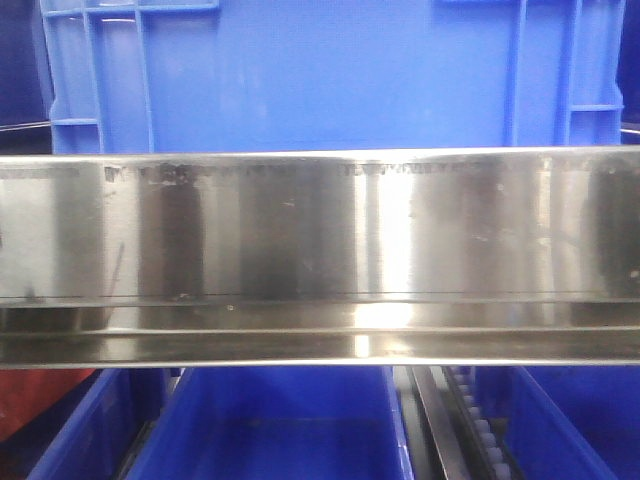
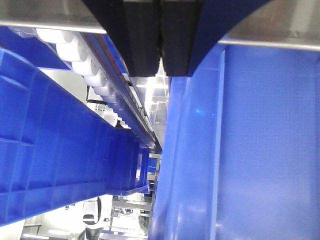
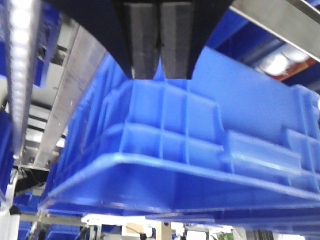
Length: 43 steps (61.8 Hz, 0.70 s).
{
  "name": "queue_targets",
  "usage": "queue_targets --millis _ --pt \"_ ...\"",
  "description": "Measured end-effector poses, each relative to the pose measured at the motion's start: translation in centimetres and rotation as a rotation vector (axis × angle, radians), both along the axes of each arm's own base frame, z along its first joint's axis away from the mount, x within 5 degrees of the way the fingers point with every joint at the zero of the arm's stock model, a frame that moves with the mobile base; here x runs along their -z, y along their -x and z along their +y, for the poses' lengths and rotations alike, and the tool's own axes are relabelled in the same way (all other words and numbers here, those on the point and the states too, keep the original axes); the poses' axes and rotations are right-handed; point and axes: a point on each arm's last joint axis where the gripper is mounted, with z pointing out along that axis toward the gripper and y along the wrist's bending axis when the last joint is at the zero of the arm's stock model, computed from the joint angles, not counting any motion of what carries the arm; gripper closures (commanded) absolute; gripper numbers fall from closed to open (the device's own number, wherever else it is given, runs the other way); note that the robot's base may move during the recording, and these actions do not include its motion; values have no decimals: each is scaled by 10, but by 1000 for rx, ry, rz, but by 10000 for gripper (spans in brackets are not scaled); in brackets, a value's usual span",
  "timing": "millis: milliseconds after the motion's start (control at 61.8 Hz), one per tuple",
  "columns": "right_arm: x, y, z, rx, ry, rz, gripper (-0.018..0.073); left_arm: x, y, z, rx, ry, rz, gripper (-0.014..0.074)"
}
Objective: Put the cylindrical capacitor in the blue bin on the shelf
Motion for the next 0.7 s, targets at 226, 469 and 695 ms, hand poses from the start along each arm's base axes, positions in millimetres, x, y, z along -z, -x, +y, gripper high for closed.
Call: queue_targets --millis 226,469,695 --pt "43 4 -18 212 -36 -18 712 0 0 0 0 0 0 707" --pt "96 12 -36 455 -59 -79 712 0 0 0 0 0 -2 707" --pt "130 13 -40 509 -29 -67 712 0 0 0 0 0 -2 707"
